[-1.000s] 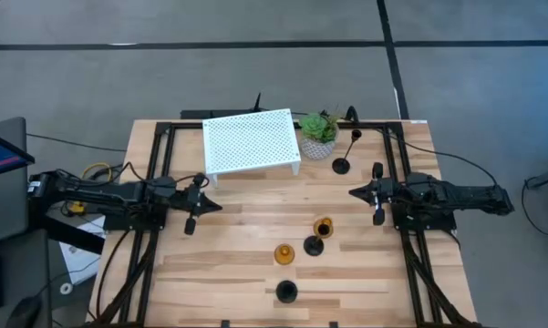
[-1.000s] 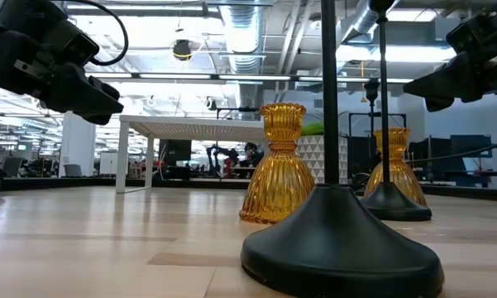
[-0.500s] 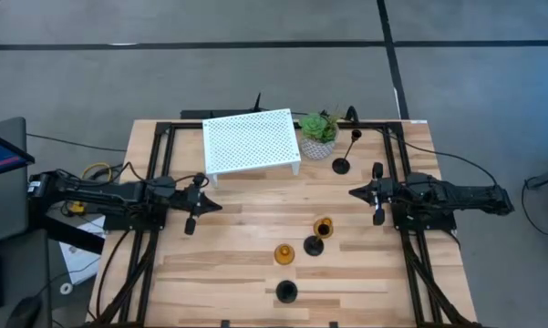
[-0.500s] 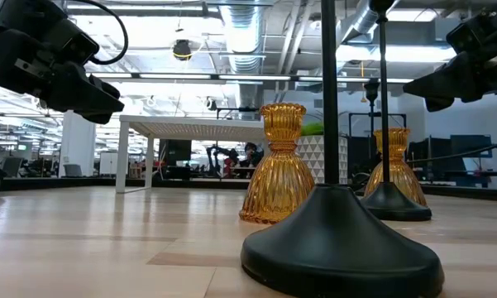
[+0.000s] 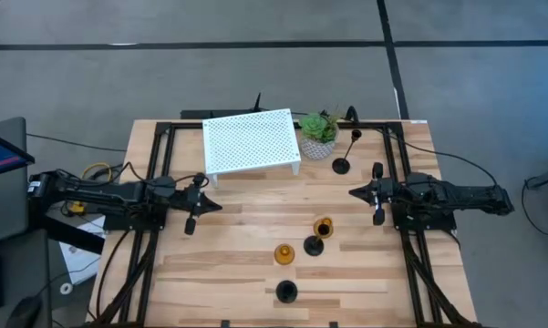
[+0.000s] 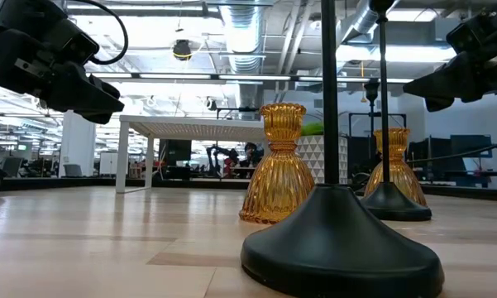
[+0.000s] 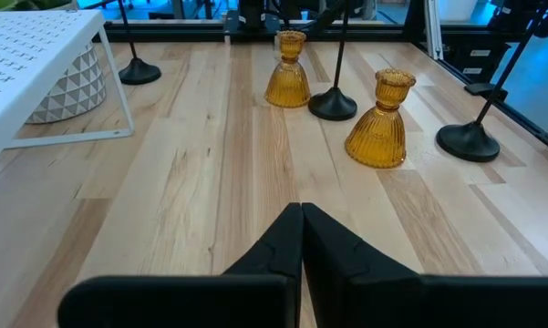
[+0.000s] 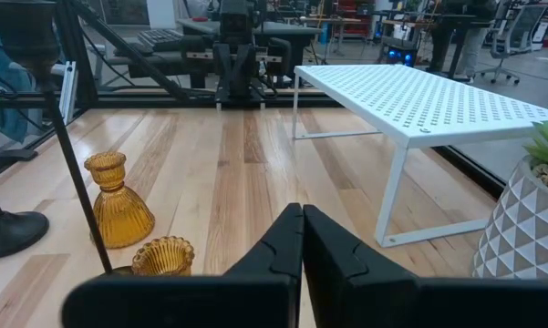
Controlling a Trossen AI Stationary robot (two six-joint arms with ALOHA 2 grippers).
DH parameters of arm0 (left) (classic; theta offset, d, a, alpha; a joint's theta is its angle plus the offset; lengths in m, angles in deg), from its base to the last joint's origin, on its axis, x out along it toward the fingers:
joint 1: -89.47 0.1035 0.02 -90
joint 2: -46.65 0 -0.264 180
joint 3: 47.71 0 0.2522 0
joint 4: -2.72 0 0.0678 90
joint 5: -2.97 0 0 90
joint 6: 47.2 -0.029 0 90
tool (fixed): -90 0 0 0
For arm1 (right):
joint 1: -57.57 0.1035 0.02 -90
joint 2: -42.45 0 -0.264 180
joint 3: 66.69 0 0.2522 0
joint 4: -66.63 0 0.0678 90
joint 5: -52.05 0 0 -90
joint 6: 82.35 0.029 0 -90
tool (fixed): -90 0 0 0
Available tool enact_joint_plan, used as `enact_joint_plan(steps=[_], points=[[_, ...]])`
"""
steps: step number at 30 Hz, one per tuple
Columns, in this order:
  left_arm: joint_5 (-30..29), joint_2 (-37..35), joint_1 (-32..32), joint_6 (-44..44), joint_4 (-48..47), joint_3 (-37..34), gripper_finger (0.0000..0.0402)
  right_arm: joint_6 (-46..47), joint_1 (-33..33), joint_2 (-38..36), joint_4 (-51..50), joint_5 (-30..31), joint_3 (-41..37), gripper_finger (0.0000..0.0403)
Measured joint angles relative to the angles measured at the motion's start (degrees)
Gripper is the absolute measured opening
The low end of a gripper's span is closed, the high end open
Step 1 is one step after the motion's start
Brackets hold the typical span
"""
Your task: Pick & Place candle stick holders
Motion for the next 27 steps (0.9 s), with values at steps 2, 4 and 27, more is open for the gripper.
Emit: enact_joint_plan(steps=[2,4,27], points=[[0.0,0.0,0.0,0.0,0.0,0.0,0.0008,0.0,0.0,0.0,0.0,0.0,0.0,0.0000],[0.0,0.0,0.0,0.0,0.0,0.0,0.0008,0.0,0.0,0.0,0.0,0.0,0.0,0.0000],[-0.2,0.0,0.0,9.0,2.3,0.0,0.0008,-5.8,0.0,0.0,0.0,0.2,0.0,0.0000]])
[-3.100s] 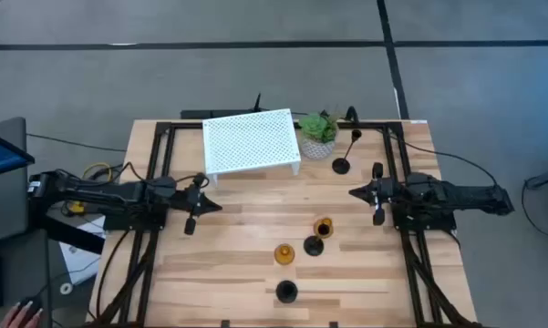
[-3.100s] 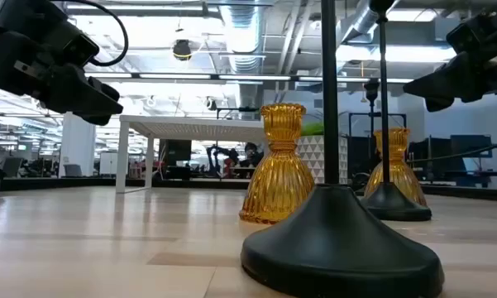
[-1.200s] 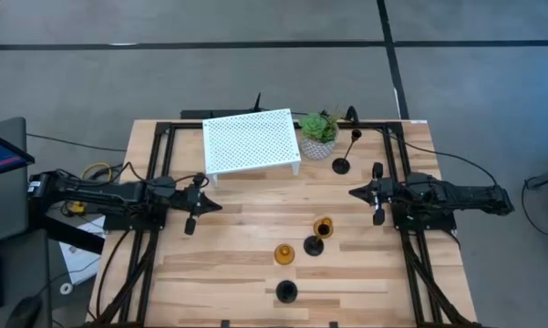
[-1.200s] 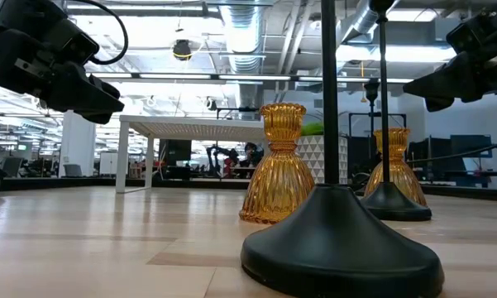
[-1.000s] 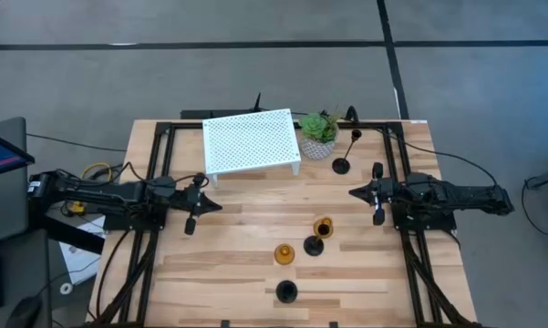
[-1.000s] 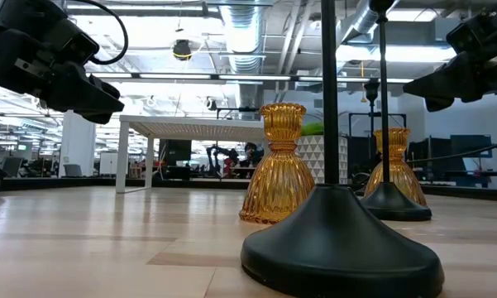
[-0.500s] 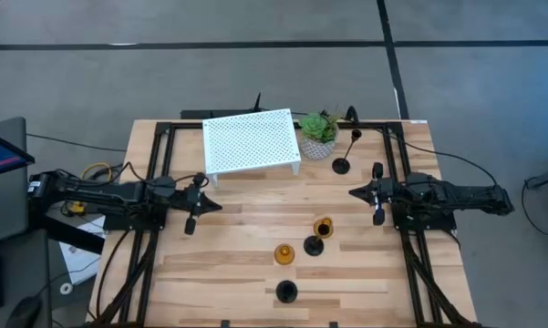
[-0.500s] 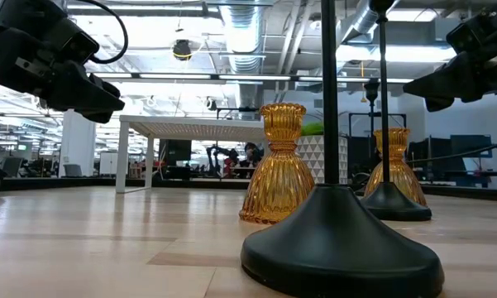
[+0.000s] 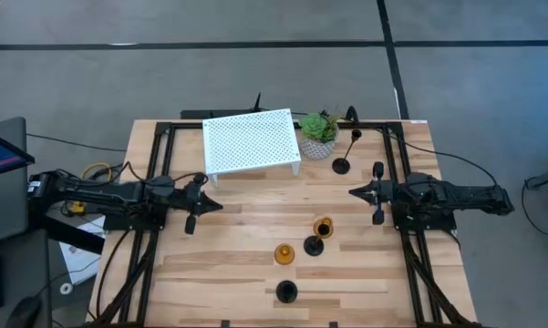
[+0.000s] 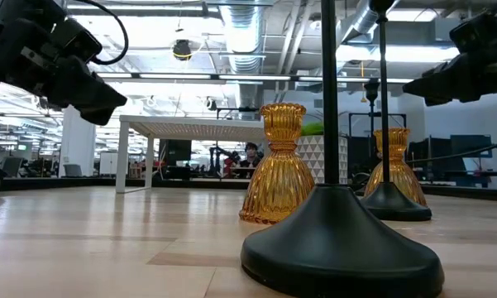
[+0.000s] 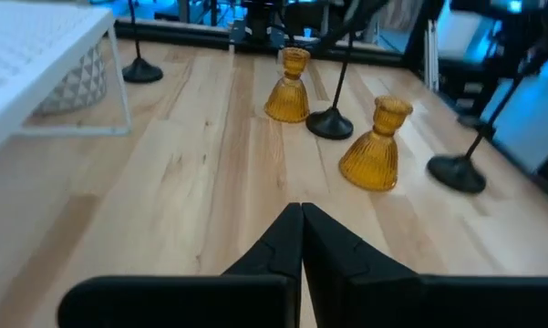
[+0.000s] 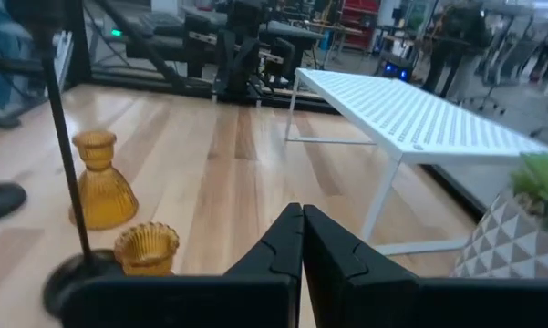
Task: Pick & Place candle stick holders
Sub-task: Put the top black candle holder on the shelf
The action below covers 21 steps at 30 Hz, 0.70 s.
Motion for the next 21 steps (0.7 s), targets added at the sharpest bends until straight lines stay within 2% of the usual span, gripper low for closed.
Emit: enact_joint_plan(steps=[7,17,21], points=[[-0.1,0.0,0.0,24.0,4.8,0.0,0.0008,11.0,0.0,0.0,0.2,0.0,0.0,0.0000],[-0.3,0.0,0.0,25.0,13.0,0.0,0.0008,32.4,0.0,0.0,2.8,0.0,-0.1,0.0000],[-1.8,0.0,0.0,31.8,17.2,0.0,0.0008,38.4,0.1,0.0,2.8,-0.1,-0.1,0.0000]])
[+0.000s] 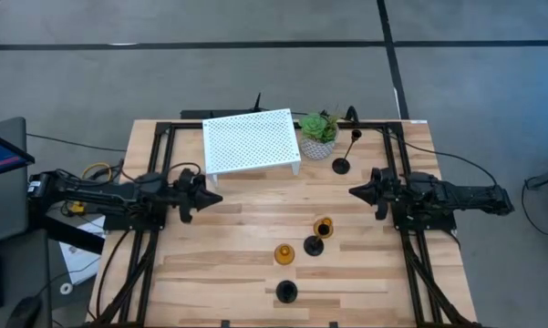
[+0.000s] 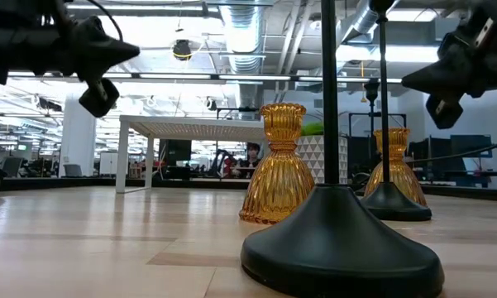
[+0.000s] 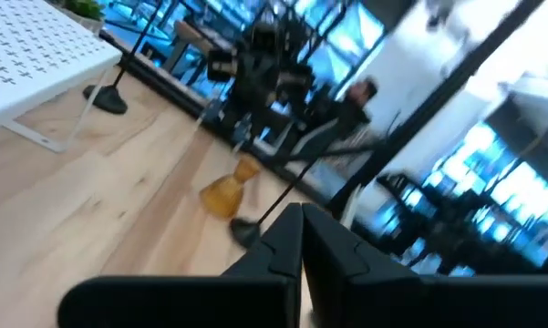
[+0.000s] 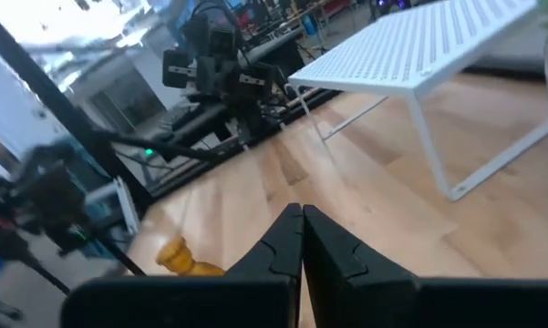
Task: Pick & Place candle stick holders
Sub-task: Put the top black candle holder on the shelf
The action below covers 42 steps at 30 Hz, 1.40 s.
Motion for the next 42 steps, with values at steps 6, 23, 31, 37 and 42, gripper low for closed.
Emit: enact_joint_plan(steps=[6,23,31,37,42], points=[[-1.1,0.0,0.0,2.6,1.9,0.0,0.0008,10.2,0.1,0.0,-0.1,-0.2,0.0,0.0000],[-4.1,0.0,0.0,-0.7,2.7,0.0,0.0008,10.4,0.0,0.0,-0.2,7.6,0.1,0.0000],[-9.0,0.0,0.0,-1.3,7.9,0.0,0.0008,9.1,-0.1,0.1,0.1,8.9,0.1,0.0000],[-9.0,0.8,0.0,-7.0,11.3,3.1,0.0008,5.3,-0.1,0.1,5.3,9.0,1.5,0.0000],[-9.0,5.9,0.0,-12.5,11.1,8.5,0.0008,-0.2,-0.1,0.4,3.7,11.8,7.1,0.0000]])
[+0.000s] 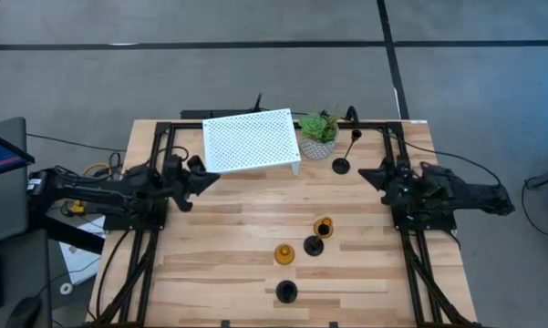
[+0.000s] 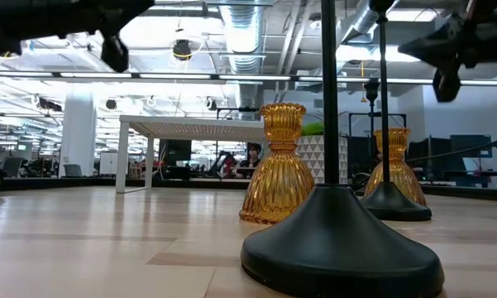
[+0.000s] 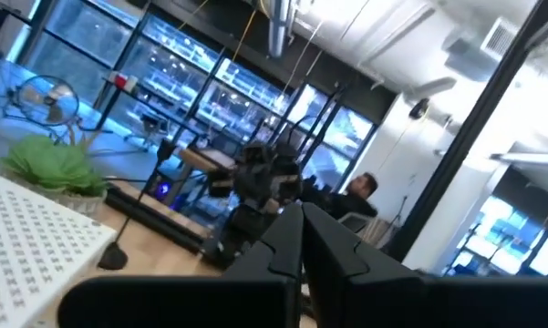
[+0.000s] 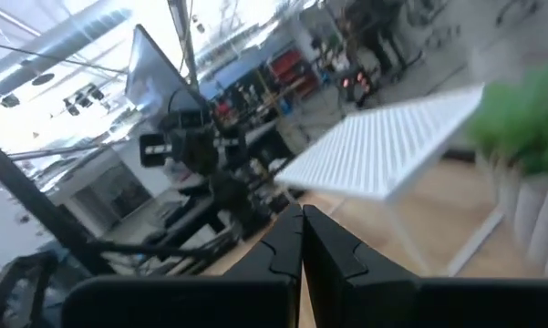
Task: Pick & Place candle stick holders
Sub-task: Put the top black candle holder on the shelf
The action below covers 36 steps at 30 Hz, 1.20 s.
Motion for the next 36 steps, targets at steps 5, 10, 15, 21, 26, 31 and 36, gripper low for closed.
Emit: enact_joint_plan(steps=[5,10,15,21,26,31,36], points=[[-0.1,8.0,0.0,-4.8,-0.9,6.3,0.0008,-3.6,0.0,4.6,-8.3,5.1,7.6,0.0000],[-4.0,13.2,0.0,-10.2,-3.2,11.2,0.0008,-3.6,0.0,13.5,-18.9,8.1,13.7,0.0000],[-10.7,14.1,0.0,-13.2,-14.7,15.5,0.0008,-3.9,-0.1,23.4,-20.9,10.4,17.1,0.0000],[-13.5,14.0,0.0,-16.2,-23.4,19.6,0.0008,-5.6,-1.1,29.1,-21.0,14.3,18.7,0.0000],[-19.6,13.9,0.0,-22.0,-30.9,22.2,0.0008,-4.8,-3.6,29.4,-22.3,17.6,18.9,0.0000],[-26.4,13.9,0.0,-25.8,-32.3,22.6,0.0008,-4.6,-6.4,29.4,-24.8,18.0,18.9,0.0000],[-26.8,13.9,0.0,-26.9,-32.3,22.6,0.0008,-5.0,-8.6,31.7,-26.2,17.8,18.9,0.0001]])
